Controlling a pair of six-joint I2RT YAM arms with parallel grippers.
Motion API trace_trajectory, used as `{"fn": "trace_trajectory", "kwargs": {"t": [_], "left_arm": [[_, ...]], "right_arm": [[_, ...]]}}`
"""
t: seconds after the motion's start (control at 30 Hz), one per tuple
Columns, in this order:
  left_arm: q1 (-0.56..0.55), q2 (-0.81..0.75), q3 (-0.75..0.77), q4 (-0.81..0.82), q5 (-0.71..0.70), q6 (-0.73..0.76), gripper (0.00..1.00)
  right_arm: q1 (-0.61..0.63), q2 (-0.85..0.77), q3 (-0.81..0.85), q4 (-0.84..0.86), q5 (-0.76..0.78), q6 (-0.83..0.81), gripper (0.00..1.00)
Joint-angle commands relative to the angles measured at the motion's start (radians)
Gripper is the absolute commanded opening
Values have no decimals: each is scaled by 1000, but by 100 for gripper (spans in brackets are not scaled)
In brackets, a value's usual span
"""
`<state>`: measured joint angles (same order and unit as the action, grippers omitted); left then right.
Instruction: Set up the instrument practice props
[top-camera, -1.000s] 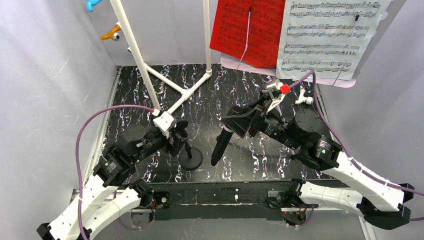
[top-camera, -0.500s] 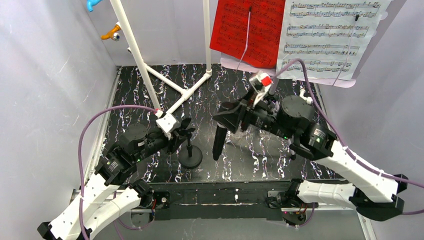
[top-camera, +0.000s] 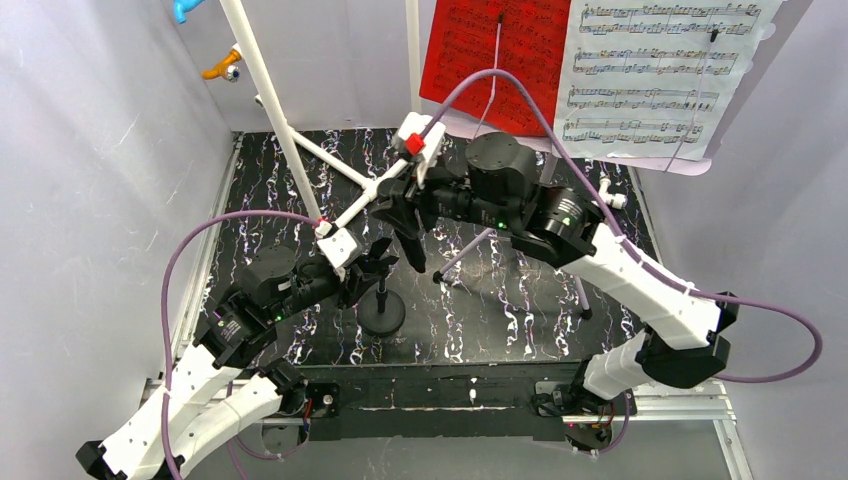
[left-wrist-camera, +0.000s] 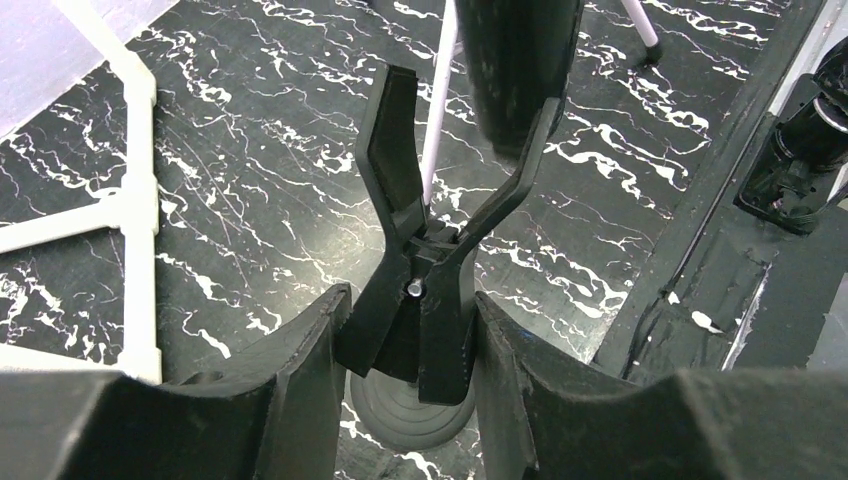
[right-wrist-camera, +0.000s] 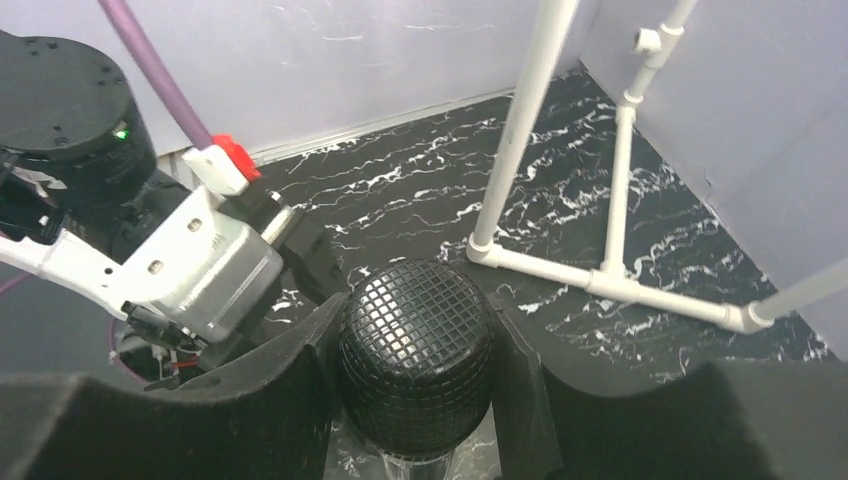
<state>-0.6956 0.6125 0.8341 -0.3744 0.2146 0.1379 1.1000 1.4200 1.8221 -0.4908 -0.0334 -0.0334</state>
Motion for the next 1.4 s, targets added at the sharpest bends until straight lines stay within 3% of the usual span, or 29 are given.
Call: {"fn": "trace_trajectory", "kwargs": {"t": [0.0, 0.17, 0.53, 0.7, 0.9, 1.37], "left_arm": [[-1, -2, -20, 0, 47, 3, 0], [9, -8, -33, 17, 73, -1, 0], [22, -42, -65, 40, 109, -16, 0], [27, -49, -71, 41, 131, -16, 0], [29, -59, -79, 40, 143, -17, 0], [47, -52, -84, 43, 186, -20, 0]], "right_arm": [[60, 41, 117, 16, -39, -119, 1], [105, -17, -54, 235, -111, -176, 1], [106, -162, -407, 796, -155, -119, 1], [105, -149, -469, 888, -195, -202, 1], [104, -137, -463, 1012, 22, -110, 1], [103, -115, -463, 1124, -17, -94, 1]]}}
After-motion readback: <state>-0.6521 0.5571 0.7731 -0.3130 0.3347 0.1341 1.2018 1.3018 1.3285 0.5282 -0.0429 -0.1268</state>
